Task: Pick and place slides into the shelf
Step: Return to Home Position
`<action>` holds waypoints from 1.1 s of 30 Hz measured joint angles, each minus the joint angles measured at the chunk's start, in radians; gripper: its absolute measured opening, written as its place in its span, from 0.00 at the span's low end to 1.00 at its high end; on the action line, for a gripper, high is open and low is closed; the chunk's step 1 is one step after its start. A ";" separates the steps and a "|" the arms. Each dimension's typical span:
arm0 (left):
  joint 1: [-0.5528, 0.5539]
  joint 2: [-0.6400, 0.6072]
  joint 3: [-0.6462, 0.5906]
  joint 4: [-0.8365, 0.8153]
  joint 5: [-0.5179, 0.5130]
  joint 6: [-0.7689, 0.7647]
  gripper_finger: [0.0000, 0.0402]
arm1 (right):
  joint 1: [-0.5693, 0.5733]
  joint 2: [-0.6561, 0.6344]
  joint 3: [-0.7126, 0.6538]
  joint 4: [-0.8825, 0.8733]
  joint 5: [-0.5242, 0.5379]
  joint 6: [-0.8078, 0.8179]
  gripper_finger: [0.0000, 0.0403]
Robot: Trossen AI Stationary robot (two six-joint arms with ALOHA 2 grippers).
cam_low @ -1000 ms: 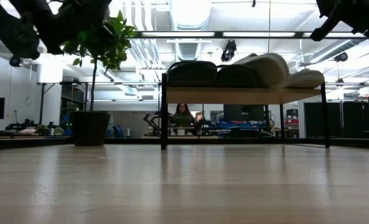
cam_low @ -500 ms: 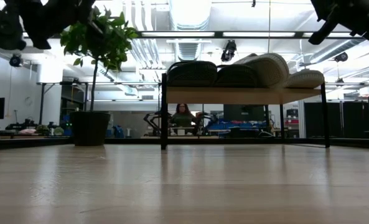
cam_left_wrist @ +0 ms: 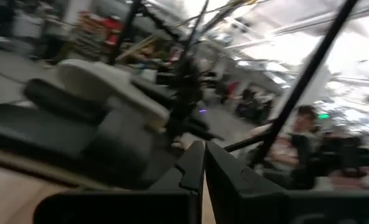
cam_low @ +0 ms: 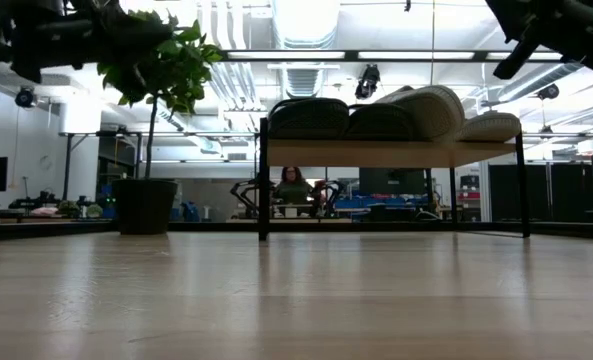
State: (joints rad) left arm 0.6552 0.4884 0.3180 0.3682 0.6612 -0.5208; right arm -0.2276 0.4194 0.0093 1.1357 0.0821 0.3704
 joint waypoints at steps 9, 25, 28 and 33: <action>-0.030 -0.073 0.000 -0.193 -0.295 0.226 0.00 | 0.000 0.000 0.000 -0.107 0.025 0.007 0.02; -0.336 -0.059 -0.122 -0.131 -0.597 0.284 0.00 | 0.000 0.002 0.000 -0.138 -0.009 -0.010 0.02; -0.386 -0.059 -0.127 -0.119 -0.615 0.298 0.00 | 0.000 0.003 0.000 -0.143 -0.032 -0.006 0.02; -0.420 -0.057 -0.150 -0.122 -0.647 0.318 0.00 | 0.000 0.003 0.000 -0.174 -0.046 -0.011 0.02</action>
State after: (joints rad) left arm 0.2351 0.4313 0.1680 0.2459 0.0139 -0.2024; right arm -0.2276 0.4225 0.0097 0.9612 0.0363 0.3590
